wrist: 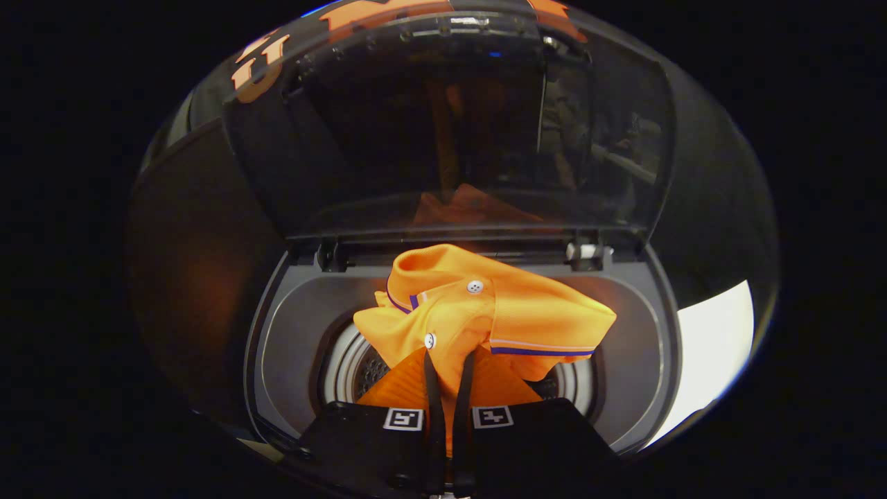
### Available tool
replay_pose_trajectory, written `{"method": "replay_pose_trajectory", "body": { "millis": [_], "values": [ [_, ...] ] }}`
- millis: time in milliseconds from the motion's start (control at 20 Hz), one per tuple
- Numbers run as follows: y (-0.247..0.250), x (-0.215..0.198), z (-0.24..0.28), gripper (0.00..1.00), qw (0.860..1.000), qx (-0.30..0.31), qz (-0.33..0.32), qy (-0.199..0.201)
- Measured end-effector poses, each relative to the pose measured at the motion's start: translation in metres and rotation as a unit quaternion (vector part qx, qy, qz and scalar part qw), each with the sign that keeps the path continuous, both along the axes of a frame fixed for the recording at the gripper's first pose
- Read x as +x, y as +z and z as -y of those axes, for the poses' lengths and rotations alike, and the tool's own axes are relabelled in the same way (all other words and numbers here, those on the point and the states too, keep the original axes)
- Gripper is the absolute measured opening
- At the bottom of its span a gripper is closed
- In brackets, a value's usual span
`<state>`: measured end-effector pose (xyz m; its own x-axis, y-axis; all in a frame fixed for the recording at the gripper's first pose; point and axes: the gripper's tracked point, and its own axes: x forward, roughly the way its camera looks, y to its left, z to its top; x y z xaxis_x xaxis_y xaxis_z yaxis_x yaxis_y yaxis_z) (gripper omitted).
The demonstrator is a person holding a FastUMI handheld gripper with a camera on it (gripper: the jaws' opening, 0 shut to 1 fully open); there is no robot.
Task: Put the clothes into the washing machine and then close the washing machine lid.
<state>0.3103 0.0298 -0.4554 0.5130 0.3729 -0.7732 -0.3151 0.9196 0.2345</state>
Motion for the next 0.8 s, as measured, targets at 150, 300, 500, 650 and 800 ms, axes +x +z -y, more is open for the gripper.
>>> {"method": "replay_pose_trajectory", "body": {
  "millis": [150, 300, 500, 650, 800],
  "values": [
    [-0.032, -0.014, -0.003, 0.12, 0.998, -0.01, -0.061, 0.011],
    [-0.053, -0.023, -0.003, 0.12, 0.993, -0.023, -0.111, 0.018],
    [-0.073, -0.025, -0.007, 0.12, 0.986, -0.036, -0.162, 0.022],
    [-0.072, -0.025, 0.004, 0.22, 0.983, -0.043, -0.178, 0.007],
    [-0.062, -0.015, 0.012, 0.65, 0.985, -0.043, -0.167, -0.007]
  ]
}}
